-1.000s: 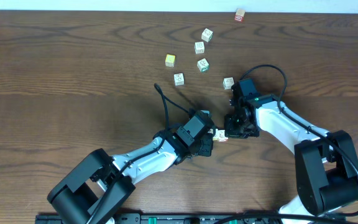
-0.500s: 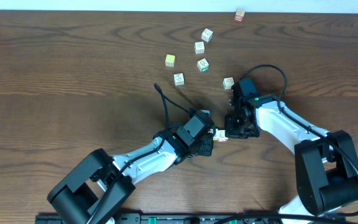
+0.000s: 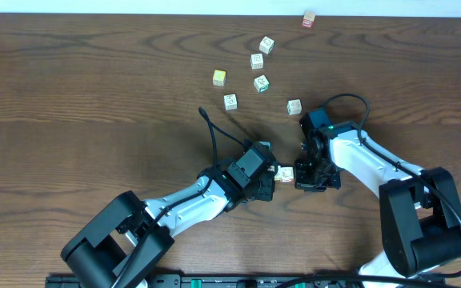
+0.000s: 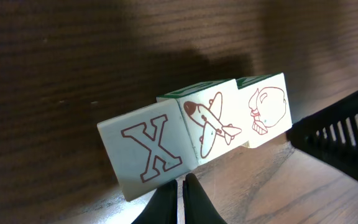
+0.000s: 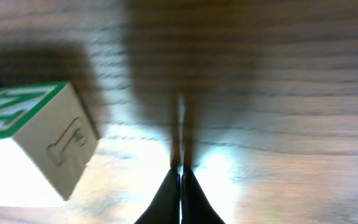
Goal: Lift 3 blocks
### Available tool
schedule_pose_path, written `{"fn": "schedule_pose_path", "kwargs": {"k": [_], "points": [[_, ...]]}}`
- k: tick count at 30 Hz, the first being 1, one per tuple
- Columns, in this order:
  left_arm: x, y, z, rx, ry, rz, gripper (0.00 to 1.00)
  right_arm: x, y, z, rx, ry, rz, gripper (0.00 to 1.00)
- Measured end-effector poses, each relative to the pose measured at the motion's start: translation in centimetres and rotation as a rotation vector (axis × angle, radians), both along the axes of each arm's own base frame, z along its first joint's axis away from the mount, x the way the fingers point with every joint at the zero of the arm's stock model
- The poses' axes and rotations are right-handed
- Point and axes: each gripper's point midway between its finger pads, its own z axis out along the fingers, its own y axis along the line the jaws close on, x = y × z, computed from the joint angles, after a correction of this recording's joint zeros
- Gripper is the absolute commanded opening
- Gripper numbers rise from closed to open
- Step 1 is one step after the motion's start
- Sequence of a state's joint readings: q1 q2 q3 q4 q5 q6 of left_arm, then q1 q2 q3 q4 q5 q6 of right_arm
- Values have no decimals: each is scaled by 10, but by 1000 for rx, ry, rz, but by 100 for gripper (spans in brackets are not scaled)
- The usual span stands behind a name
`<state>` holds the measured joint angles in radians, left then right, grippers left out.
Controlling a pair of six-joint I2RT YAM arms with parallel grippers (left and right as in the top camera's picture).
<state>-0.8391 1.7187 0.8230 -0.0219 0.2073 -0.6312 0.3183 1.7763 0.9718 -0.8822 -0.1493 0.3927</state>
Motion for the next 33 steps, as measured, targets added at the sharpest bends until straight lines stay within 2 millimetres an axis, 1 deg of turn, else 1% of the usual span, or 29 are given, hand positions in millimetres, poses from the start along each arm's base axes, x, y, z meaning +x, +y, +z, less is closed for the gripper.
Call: {"fn": "schedule_pose_path", "kwargs": {"k": [5, 10, 14, 18, 25, 33], "points": [[0, 0, 0, 0, 0, 0, 7, -6, 12, 1, 73, 29, 1, 1], [0, 0, 0, 0, 0, 0, 8, -7, 20, 1, 118, 42, 1, 1], [0, 0, 0, 0, 0, 0, 8, -6, 23, 1, 139, 37, 2, 1], [0, 0, 0, 0, 0, 0, 8, 2, 28, 0, 166, 5, 6, 1], [0, 0, 0, 0, 0, 0, 8, 8, 32, 1, 186, -20, 8, 1], [0, 0, 0, 0, 0, 0, 7, 7, 32, 1, 184, -14, 7, 1]]}}
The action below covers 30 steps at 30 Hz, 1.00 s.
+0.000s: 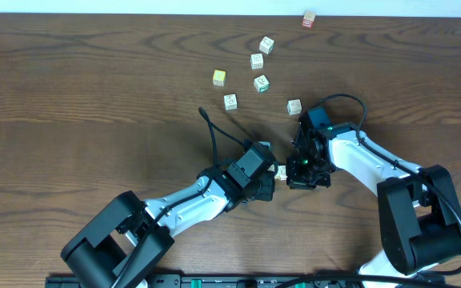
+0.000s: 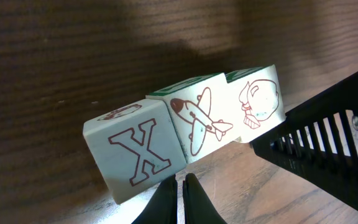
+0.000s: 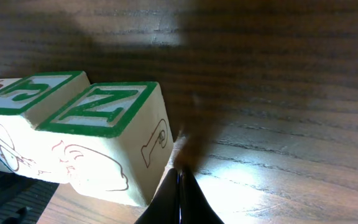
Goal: Lift 3 blocks
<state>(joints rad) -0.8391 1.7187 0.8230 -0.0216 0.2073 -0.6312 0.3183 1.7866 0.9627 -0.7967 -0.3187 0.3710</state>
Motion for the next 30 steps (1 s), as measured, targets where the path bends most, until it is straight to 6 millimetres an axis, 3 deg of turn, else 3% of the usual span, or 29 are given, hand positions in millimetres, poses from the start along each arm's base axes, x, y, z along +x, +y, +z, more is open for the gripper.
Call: {"fn": "schedule_pose_path", "kwargs": {"k": [6, 30], "points": [[0, 0, 0, 0, 0, 0, 8, -11, -4, 0, -15, 43, 5, 1], [0, 0, 0, 0, 0, 0, 8, 0, 6, 0, 45, -8, 41, 1]]}}
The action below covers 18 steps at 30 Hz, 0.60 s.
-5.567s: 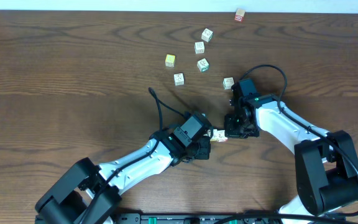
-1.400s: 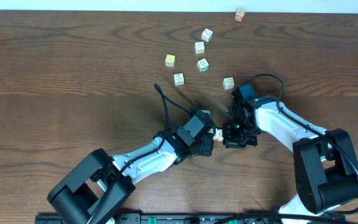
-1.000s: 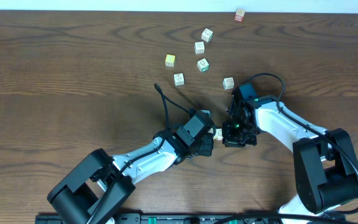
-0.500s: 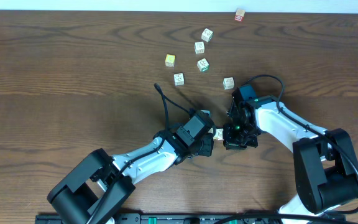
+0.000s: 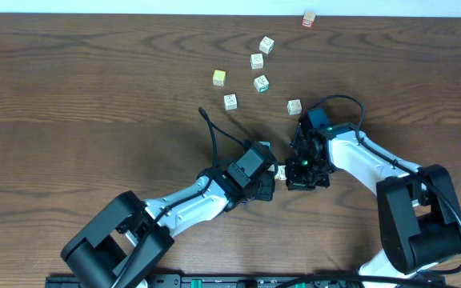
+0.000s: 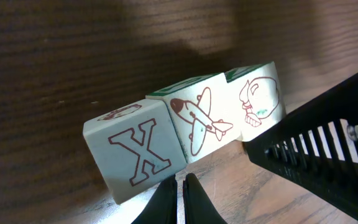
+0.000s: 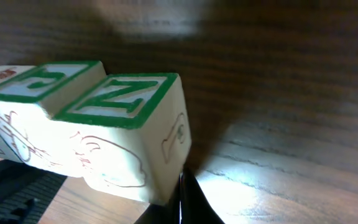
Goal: Lift 3 blocks
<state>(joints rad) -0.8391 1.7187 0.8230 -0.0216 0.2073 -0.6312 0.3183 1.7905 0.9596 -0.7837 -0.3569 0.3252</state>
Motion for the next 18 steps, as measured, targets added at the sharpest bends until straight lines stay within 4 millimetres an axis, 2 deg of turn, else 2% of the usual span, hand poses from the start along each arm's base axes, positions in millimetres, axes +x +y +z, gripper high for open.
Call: {"fn": "schedule_pose_path", "kwargs": {"k": [18], "points": [[0, 0, 0, 0, 0, 0, 8, 0, 8, 1, 37, -4, 11, 1]]}}
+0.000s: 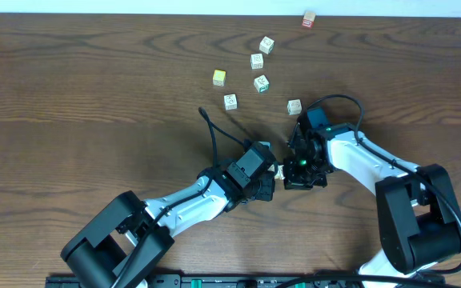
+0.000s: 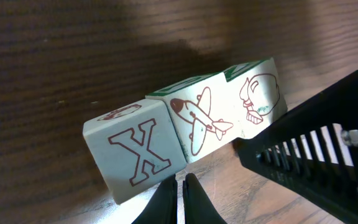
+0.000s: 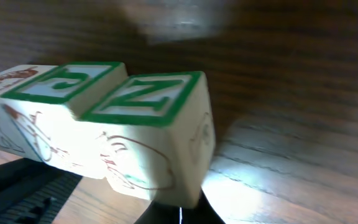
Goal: Lift 3 blocks
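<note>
Three white letter blocks lie end to end in a row. The left wrist view shows the X block (image 2: 143,153), the airplane block (image 2: 202,119) and the face block (image 2: 261,94). My left gripper (image 2: 179,185) is shut, its tips at the X block's near face. The right wrist view shows the same row from the other end, with the green Z block (image 3: 146,102) nearest and the J block (image 3: 73,84) beyond. My right gripper (image 3: 179,214) is shut and pressed against the Z block, which hides most of its tips. Overhead, both grippers (image 1: 269,178) (image 1: 290,171) cover the row.
Several loose blocks sit at the back of the brown table (image 1: 70,96): a yellow one (image 1: 218,78), white ones (image 1: 230,102) (image 1: 261,82) (image 1: 294,106), and a red one (image 1: 309,19) at the far edge. The black right arm (image 2: 319,165) fills the left wrist view's right side.
My right gripper has pushed a little further against the Z block, which now covers its fingertips. Its arm takes up more of the left wrist view. The left gripper and X block look unchanged.
At first my right gripper stood shut to the right of the row, apart from the Z block. By 1.6 s ago it was at the Z block's end and the row had turned slightly. It has pressed closer since, while the left gripper stays shut at the X end.
</note>
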### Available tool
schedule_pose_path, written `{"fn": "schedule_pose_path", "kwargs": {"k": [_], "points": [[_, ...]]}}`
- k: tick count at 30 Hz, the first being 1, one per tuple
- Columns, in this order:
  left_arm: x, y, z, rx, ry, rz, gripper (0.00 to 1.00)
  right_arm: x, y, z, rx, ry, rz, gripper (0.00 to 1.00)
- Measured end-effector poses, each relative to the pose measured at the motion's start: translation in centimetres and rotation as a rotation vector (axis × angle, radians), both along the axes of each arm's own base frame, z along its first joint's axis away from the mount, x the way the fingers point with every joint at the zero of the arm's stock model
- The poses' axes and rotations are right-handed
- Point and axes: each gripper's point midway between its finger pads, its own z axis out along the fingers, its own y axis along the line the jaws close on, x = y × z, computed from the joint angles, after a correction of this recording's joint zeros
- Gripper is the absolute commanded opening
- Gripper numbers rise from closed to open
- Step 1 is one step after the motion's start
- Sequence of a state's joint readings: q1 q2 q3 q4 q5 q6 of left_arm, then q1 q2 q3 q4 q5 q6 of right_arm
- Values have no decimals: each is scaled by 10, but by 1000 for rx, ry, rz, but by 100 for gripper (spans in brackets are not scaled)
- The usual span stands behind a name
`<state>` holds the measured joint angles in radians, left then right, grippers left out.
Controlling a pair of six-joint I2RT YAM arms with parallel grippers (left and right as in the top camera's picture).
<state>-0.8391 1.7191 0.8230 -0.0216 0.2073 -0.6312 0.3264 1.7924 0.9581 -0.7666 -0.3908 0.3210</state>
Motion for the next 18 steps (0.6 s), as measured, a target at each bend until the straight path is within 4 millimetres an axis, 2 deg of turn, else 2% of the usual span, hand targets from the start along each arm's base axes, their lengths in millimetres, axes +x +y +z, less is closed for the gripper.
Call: {"fn": "schedule_pose_path", "kwargs": {"k": [12, 18], "points": [[0, 0, 0, 0, 0, 0, 7, 3, 4, 0, 12, -17, 7, 1], [0, 0, 0, 0, 0, 0, 7, -9, -2, 0, -19, 32, 8, 1]]}}
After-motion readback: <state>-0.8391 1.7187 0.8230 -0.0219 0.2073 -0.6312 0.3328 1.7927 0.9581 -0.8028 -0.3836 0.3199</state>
